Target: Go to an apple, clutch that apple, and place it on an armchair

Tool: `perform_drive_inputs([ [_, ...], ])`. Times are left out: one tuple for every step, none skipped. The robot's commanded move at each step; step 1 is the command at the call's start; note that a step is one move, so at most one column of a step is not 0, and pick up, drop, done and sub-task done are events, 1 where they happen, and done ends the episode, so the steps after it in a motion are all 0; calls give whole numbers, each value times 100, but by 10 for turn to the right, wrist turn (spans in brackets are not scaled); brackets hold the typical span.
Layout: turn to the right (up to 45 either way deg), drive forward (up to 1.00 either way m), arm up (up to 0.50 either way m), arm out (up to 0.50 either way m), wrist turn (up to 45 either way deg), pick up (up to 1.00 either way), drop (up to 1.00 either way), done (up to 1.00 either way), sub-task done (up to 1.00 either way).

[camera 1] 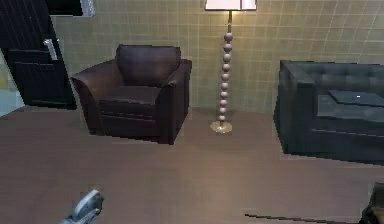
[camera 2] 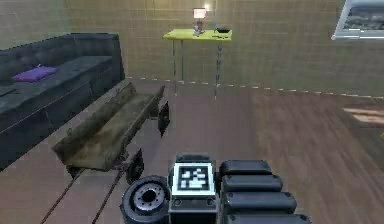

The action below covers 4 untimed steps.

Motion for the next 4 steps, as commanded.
perform_drive_inputs([
  [-120,0,0,0,0,0,0,0,0],
  [0,100,0,0,0,0,0,0,0],
  [-90,0,0,0,0,0,0,0,0],
  [0,35,0,0,0,0,0,0,0],
])
